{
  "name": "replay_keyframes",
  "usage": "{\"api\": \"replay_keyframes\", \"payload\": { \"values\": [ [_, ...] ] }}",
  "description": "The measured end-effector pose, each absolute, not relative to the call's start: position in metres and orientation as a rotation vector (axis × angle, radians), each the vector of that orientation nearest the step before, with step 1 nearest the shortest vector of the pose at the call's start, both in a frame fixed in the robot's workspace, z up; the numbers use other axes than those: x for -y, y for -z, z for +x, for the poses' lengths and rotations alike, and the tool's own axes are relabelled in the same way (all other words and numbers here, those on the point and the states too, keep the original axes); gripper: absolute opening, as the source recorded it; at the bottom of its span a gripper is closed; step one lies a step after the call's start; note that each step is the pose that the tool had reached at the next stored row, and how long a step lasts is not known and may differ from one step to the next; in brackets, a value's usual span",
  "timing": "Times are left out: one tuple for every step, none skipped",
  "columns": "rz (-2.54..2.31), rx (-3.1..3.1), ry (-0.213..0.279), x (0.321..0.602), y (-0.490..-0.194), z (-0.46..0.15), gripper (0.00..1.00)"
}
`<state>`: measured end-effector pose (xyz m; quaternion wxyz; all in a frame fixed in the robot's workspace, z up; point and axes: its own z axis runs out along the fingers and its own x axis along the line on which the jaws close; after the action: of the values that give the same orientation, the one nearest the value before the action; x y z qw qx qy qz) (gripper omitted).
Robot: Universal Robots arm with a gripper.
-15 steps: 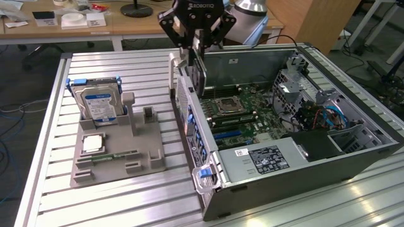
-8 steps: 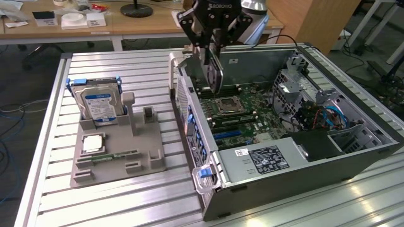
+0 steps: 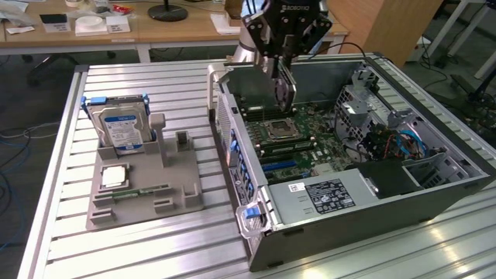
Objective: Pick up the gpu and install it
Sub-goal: 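Pick up the gpu and move the gpu toward the slot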
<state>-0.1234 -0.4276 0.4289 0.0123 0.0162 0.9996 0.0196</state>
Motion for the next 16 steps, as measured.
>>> {"api": "replay_keyframes", "payload": {
  "values": [
    [0.050,-3.116,-0.061,0.428,-0.429,-0.119,0.26],
    [0.050,-3.116,-0.061,0.428,-0.429,-0.114,0.26],
    [0.050,-3.116,-0.061,0.428,-0.429,-0.110,0.26],
    [0.050,-3.116,-0.061,0.428,-0.429,-0.105,0.26],
    [0.050,-3.116,-0.061,0.428,-0.429,-0.101,0.26],
    [0.050,-3.116,-0.061,0.428,-0.429,-0.096,0.26],
    [0.050,-3.116,-0.061,0.428,-0.429,-0.092,0.26],
    [0.050,-3.116,-0.061,0.428,-0.429,-0.087,0.26],
    [0.051,-3.116,-0.061,0.427,-0.429,-0.083,0.26],
    [0.050,-3.116,-0.061,0.427,-0.429,-0.078,0.26],
    [0.050,-3.116,-0.061,0.427,-0.428,-0.073,0.26],
    [0.050,-3.116,-0.061,0.427,-0.428,-0.069,0.26],
    [0.050,-3.116,-0.061,0.427,-0.428,-0.064,0.26],
    [0.050,-3.116,-0.061,0.427,-0.428,-0.060,0.26],
    [0.050,-3.116,-0.061,0.427,-0.428,-0.055,0.26],
    [0.050,-3.116,-0.061,0.427,-0.428,-0.051,0.26]
  ]
}}
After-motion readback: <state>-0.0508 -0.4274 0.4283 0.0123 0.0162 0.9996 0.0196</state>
